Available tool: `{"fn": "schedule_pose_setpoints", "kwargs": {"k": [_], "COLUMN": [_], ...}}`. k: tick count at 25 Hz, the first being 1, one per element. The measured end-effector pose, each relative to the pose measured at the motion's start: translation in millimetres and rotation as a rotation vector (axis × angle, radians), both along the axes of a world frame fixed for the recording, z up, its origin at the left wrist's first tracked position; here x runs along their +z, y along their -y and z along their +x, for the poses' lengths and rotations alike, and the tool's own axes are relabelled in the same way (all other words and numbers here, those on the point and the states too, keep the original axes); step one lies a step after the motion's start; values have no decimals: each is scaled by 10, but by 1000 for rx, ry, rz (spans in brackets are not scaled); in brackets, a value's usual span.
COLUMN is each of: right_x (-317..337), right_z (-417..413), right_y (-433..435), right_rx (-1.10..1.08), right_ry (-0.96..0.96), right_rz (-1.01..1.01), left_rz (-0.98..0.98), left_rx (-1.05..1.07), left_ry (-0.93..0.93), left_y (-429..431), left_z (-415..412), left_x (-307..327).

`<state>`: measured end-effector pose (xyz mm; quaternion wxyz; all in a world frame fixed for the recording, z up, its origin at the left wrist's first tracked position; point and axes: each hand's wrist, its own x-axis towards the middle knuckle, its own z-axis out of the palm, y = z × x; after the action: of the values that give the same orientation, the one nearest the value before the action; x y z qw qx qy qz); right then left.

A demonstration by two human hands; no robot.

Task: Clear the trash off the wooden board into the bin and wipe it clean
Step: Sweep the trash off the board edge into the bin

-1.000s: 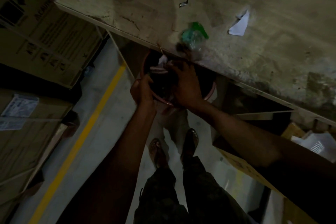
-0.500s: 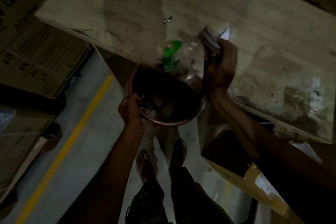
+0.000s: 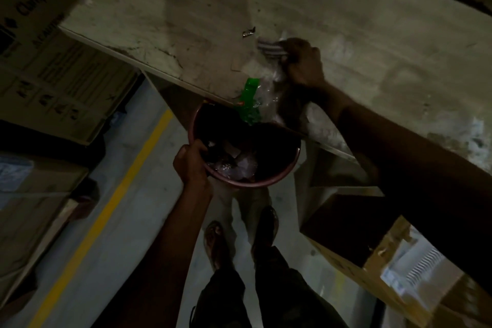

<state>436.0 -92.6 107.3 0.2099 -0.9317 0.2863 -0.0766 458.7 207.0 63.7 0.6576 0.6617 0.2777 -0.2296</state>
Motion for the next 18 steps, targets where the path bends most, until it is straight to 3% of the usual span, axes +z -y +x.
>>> {"fn": "schedule_pose_setpoints", "kwargs": {"k": [9, 12, 15, 18], "right_x": [-66, 42, 194, 154], "right_z": [-372, -259, 33, 560], "right_y": [-1539, -1478, -1045, -381], "right_rx": [248, 60, -263, -607], "right_ry": [294, 491, 685, 566], "right_rz": [165, 160, 110, 191], "left_rz": [2, 0, 4, -8], "left_rx": [-10, 20, 44, 85], "left_ry": [3, -9, -16, -20], "left_y": [-93, -90, -107, -97], "left_z": [44, 88, 152, 209], "left_x": [81, 92, 40, 7]}}
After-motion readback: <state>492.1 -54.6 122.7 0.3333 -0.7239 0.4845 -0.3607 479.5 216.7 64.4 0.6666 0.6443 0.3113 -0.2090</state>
